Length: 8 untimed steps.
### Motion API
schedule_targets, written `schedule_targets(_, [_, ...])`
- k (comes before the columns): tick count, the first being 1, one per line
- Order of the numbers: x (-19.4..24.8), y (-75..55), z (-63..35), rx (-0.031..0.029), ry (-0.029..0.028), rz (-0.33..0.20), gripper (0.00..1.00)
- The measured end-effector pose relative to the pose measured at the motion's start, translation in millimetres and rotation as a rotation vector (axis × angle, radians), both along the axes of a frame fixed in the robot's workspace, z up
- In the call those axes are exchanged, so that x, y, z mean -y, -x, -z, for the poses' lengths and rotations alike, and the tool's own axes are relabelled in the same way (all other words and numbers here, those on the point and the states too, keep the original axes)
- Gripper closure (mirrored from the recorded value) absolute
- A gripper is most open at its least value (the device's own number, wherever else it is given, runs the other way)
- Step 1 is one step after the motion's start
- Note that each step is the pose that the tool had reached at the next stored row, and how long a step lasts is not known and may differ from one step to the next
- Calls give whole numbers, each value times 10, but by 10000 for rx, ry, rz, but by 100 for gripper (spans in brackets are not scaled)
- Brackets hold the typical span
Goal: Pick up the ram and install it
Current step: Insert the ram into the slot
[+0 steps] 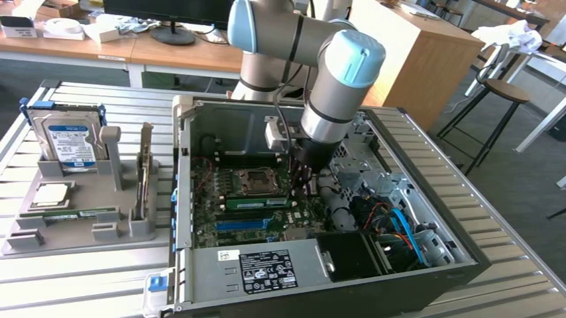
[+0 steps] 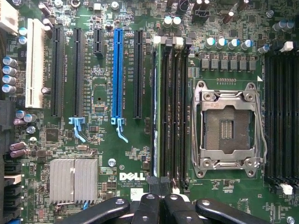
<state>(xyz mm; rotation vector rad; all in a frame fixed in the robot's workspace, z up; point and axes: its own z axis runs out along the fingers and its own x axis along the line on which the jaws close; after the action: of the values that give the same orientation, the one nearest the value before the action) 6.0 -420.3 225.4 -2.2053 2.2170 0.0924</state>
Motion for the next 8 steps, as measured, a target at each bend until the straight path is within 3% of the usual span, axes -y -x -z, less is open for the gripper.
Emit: schedule_targets(8, [0,0,12,1,1,0,90])
